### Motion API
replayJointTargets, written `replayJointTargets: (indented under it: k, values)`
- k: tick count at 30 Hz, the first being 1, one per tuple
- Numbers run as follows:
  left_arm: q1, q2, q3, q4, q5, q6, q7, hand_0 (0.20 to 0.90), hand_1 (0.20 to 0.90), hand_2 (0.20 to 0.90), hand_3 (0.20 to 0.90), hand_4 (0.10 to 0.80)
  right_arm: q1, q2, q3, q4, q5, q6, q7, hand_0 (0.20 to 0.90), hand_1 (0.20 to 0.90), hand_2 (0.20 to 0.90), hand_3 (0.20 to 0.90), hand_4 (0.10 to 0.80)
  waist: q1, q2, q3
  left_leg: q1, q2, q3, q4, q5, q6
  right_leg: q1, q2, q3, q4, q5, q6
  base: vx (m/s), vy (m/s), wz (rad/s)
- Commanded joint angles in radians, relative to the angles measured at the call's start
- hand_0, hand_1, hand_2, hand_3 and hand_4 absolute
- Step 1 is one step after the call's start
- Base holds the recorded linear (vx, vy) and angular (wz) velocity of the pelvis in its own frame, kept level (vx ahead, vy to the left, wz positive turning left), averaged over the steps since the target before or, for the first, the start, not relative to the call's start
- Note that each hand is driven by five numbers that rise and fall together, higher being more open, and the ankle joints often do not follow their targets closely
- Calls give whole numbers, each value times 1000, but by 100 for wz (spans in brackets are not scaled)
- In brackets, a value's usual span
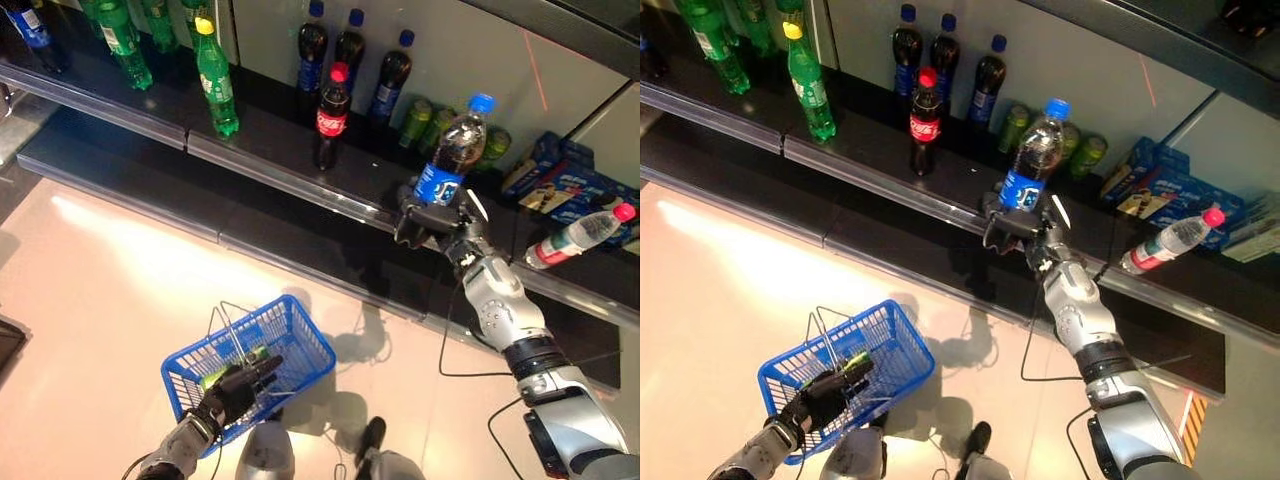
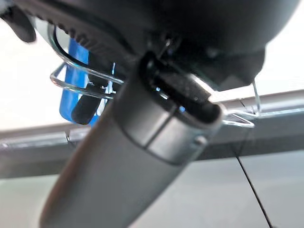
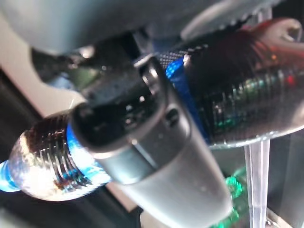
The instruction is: Pick up the drink and place into the basket.
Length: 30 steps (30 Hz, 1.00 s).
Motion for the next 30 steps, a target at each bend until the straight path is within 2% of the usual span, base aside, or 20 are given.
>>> replayJointTargets:
  k: [1, 5, 10, 18, 30]
  values:
    - [-40, -67, -76, -148, -83, -102, -151, 300, 300, 300, 200, 100, -76, -22, -36, -141, -43, -149, -6, 300, 300, 300, 200, 100, 18, 18, -209, -45, -9, -88, -43, 25, -36, 96, 25, -52, 38, -194, -12, -85, 19, 9]
    - [-61, -84, -105, -221, -128, -106, -146, 300, 300, 300, 200, 100, -52, -21, -23, -191, -57, -140, -9, 300, 300, 300, 200, 100, 21, 27, -211, -48, -10, -110, -43, 40, -46, 110, 31, -74, 53, -218, -32, -41, 25, 25]
    - [-69, -95, -127, -354, -173, -103, -135, 300, 300, 300, 200, 100, -10, -10, -11, -245, -73, -138, 2, 300, 300, 300, 200, 100, 24, 39, -219, -48, -18, -137, -43, 48, -49, 124, 37, -92, 61, -235, -45, -6, 23, 20]
    - [-84, -88, -172, -625, -261, -92, -98, 300, 300, 300, 200, 100, 46, -5, 15, -332, -79, -140, 27, 300, 300, 300, 200, 100, 32, 40, -223, -47, -31, -155, -43, 48, -44, 139, 41, -117, 55, -242, -46, -8, 4, 10]
    - [-97, -69, -198, -883, -333, -60, -99, 300, 300, 300, 200, 100, 72, 14, 56, -393, -89, -139, 47, 300, 300, 300, 200, 100, 57, 25, -233, -49, -45, -176, -43, 49, -37, 146, 45, -138, 53, -246, -42, 4, -1, 8]
